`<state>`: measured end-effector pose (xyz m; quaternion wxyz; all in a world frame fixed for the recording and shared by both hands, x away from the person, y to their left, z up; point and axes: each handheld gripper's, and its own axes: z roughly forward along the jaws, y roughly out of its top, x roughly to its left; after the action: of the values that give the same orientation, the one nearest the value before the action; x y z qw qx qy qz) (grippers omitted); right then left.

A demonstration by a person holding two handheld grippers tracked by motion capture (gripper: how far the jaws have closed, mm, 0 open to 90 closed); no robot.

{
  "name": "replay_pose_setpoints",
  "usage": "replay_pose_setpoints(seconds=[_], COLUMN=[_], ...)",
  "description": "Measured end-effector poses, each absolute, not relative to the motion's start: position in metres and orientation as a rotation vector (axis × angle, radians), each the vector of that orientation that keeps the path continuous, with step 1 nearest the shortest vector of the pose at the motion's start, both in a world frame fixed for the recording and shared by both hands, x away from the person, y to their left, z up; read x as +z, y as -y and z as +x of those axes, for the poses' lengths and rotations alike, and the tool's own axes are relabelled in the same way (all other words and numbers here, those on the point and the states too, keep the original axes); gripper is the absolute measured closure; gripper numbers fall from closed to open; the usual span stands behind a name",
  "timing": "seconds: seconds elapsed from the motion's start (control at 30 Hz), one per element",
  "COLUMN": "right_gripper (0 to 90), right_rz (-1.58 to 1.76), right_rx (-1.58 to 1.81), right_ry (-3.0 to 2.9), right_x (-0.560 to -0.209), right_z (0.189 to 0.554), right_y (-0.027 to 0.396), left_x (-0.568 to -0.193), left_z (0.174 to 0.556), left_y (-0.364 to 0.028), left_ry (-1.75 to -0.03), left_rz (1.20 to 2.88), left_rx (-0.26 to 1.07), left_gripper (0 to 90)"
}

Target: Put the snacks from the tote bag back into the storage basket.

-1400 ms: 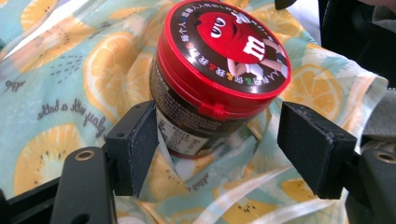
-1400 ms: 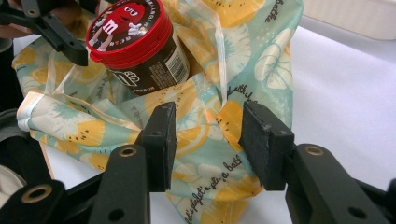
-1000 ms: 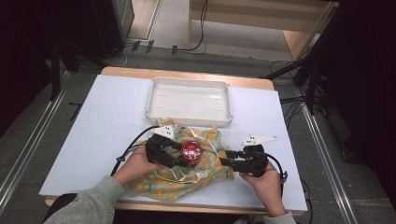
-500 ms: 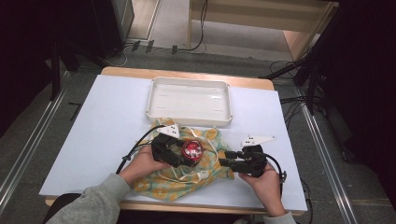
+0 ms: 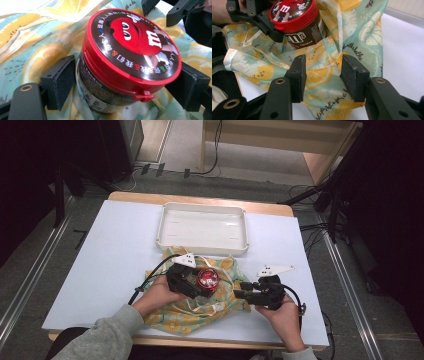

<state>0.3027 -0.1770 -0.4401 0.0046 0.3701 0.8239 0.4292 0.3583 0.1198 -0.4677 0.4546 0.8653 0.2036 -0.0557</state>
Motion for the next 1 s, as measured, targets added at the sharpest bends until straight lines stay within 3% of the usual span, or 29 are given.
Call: replay_pose_setpoints(seconds=[0.37,0.83,1.0], right_gripper=[56.9,56.8,56.8], right_rz=[1.170,1.175,1.176], right_rx=[1.344,1.352,1.358], right_ry=[-2.580,-2.571,-2.571], right_x=[-0.441,-0.441,-0.441], right_z=[0.304,0.304,0.304], right_y=[0.178,0.179,0.180], left_x=[-0.468,-0.459,-0.456], left_z=[0.359,0.346,0.345], left_y=[-0.109,-0.105,-0.106], left_ry=[-0.498,-0.447,-0.451], left_rz=[2.154,2.219,2.218], left_rx=[-0.095,0.088,0.082], left_gripper=[16.3,23.9,25.9])
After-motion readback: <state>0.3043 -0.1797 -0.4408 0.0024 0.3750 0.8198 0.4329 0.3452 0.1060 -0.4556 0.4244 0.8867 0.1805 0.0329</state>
